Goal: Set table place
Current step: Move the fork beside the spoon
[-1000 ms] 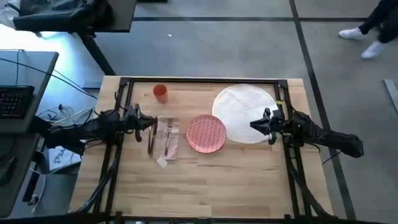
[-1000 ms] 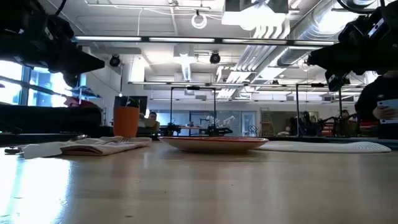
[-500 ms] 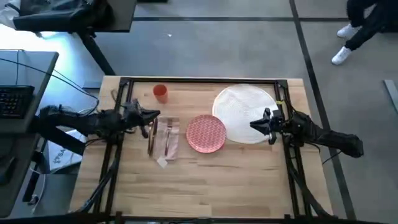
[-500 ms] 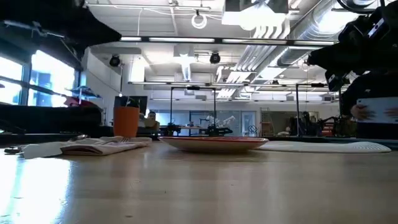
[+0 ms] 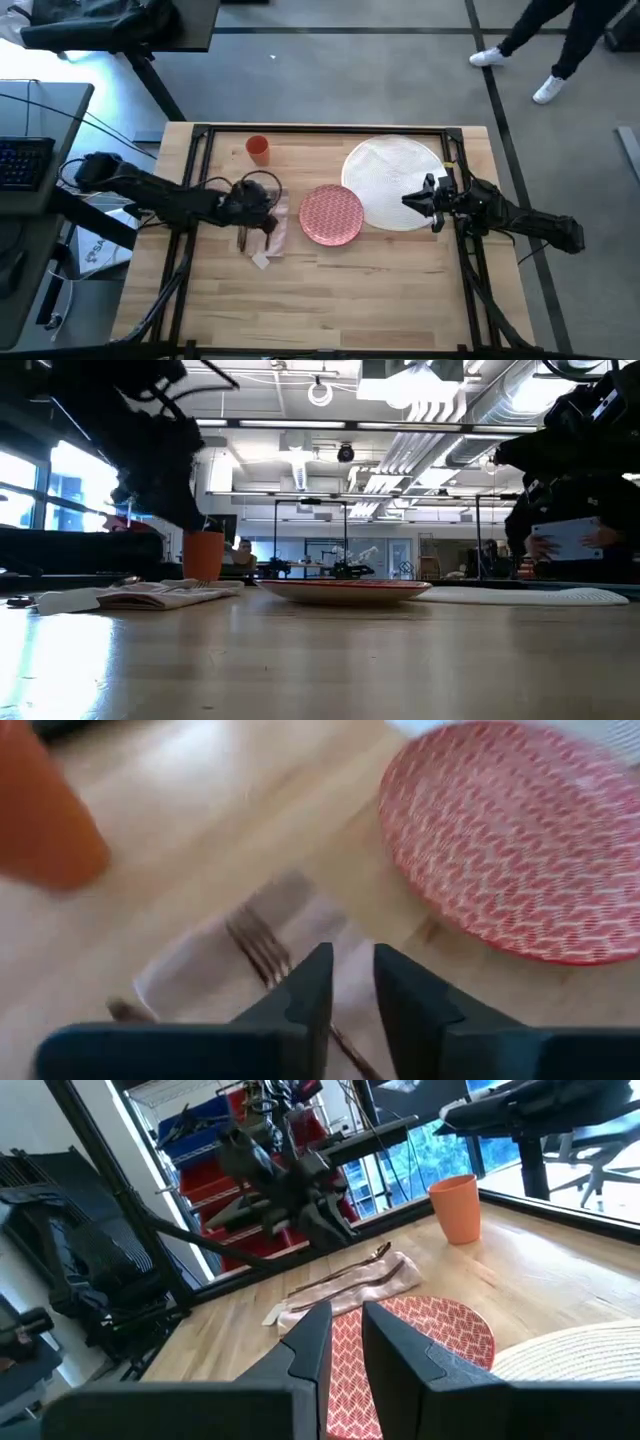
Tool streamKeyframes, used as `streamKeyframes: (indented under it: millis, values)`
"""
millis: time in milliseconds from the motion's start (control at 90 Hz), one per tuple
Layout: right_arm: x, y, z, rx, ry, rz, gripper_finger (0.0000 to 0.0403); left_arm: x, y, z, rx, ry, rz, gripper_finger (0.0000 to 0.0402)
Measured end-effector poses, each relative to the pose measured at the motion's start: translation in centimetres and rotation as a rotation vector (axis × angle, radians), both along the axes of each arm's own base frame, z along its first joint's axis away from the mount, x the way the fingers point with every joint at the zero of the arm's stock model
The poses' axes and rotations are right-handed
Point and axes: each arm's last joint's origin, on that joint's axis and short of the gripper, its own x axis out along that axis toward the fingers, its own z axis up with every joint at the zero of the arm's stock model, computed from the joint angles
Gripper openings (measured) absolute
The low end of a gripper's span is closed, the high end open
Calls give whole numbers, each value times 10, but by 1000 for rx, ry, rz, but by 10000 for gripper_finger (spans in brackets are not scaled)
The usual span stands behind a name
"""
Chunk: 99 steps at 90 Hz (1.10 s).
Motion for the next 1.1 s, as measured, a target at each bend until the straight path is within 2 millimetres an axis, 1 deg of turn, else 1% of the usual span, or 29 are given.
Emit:
streamKeyframes:
  millis: [89,156,267,356,511,700,811,1000,1100]
  values:
    - [0,0,0,0,0,0,38,5,2,-14,-95,24,80,108]
    - [0,0,0,0,1,0,38,9,2,-26,-146,56,124,119]
    - [0,0,0,0,0,-1,38,12,2,-42,-174,101,187,124]
    - [0,0,0,0,1,0,38,16,1,-49,-186,112,228,121]
    - [0,0,0,0,1,0,38,25,0,-53,-177,117,249,111]
    - [0,0,0,0,0,0,38,32,-1,-52,-175,114,250,89]
    - [0,0,0,1,1,0,38,35,1,-48,-186,103,253,68]
    - [0,0,0,0,0,0,38,36,3,-47,-186,96,260,11]
    - [0,0,0,0,1,0,38,36,4,-47,-187,94,266,6]
